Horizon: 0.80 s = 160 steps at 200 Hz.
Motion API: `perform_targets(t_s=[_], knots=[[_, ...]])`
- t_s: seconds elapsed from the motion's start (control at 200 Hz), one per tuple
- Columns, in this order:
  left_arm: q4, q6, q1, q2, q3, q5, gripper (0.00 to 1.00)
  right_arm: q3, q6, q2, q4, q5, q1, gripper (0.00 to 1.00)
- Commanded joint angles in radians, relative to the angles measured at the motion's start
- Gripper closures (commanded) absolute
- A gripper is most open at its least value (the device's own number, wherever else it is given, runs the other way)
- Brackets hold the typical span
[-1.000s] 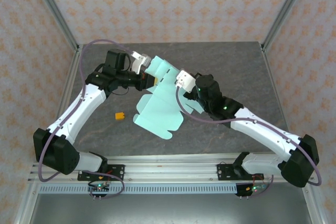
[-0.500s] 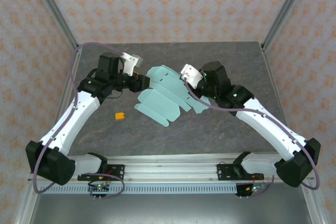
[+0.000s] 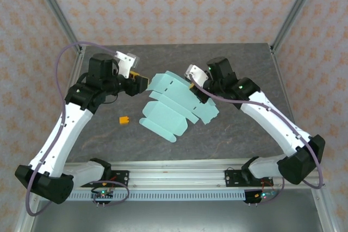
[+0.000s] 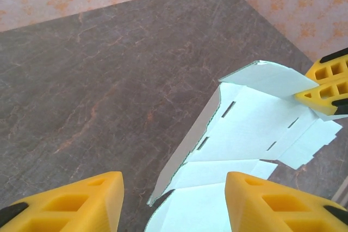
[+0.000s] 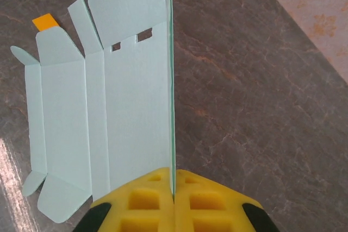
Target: Fold the paper box
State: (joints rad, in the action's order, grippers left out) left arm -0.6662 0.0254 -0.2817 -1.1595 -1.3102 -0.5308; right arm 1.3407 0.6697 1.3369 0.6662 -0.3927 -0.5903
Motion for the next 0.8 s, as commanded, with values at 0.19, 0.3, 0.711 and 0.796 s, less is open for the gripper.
perform_targets(t_s=[0.19,0.3,0.711,0.796], knots=[[0.082,-0.133,-0.052,-0.063,0.088,0.156,0.47,0.101,-0.020,0.146,0.098,-0.004,0.064,1.00],[0.157,-0.242,-0.132,-0.032,0.185,0.200,0.48,0.118,-0.073,0.193,0.087,0.021,0.069,1.00],[0.728,-0.534,-0.341,-0.271,0.448,0.196,0.62,0.188,-0.157,0.339,0.098,0.072,0.093,1.00],[0.767,-0.542,-0.360,-0.351,0.427,0.219,0.66,0.188,-0.158,0.343,0.091,0.078,0.093,1.00]])
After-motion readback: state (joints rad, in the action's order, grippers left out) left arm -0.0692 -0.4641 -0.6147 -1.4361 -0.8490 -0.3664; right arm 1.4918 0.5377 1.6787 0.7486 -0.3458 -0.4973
